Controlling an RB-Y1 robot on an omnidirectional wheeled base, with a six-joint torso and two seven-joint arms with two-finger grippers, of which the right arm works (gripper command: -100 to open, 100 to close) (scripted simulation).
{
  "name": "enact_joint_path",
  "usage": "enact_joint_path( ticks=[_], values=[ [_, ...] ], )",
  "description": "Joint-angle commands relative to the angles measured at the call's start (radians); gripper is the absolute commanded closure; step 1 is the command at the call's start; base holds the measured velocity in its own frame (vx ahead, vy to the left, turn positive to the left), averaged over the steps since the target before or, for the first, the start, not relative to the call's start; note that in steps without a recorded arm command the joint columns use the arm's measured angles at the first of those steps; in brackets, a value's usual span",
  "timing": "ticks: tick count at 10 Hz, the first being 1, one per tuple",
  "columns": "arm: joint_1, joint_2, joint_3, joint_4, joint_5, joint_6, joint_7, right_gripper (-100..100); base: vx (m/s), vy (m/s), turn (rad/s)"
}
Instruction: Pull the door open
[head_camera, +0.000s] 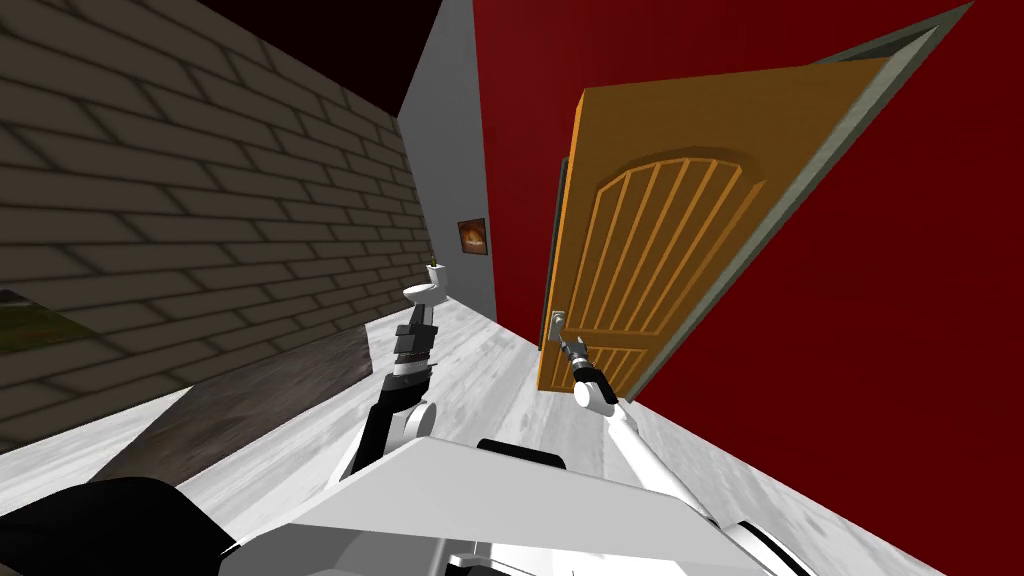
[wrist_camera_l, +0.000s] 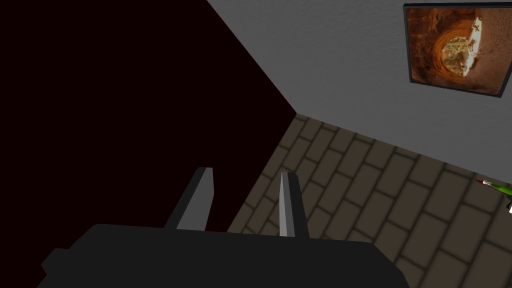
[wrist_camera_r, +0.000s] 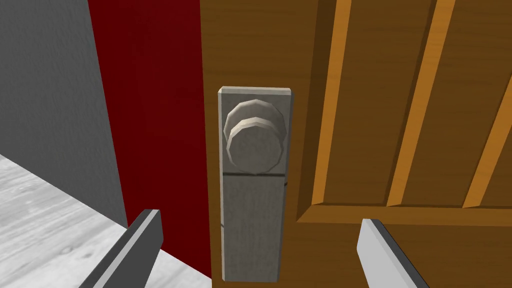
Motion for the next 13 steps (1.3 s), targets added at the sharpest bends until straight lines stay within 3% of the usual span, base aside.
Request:
enact_joint_path(
  ticks=[1,2,3,5,8,10,12,13],
  values=[
    [0.002,-0.004,0.029,-0.006,0.006,-0.012,-0.017,-100,-0.111,-0.111,0.076],
    [0.002,-0.004,0.017,-0.005,0.003,-0.006,-0.010,-100,-0.048,-0.053,0.019],
    [0.009,-0.040,0.007,0.009,-0.004,-0.023,-0.043,-100,0.081,0.038,0.241],
    [0.014,-0.066,-0.001,0.019,-0.010,-0.034,-0.065,-100,0.151,0.080,0.171],
    [0.029,-0.136,-0.024,0.048,-0.026,-0.064,-0.126,-100,0.160,0.057,0.214],
    [0.036,-0.168,-0.034,0.060,-0.033,-0.078,-0.154,-100,0.151,0.032,0.148],
    [0.039,-0.164,-0.038,0.048,-0.033,-0.069,-0.143,-100,0.072,0.014,0.023],
    [0.039,-0.164,-0.038,0.048,-0.033,-0.069,-0.143,100,-0.002,-0.002,-0.011]
  ],
)
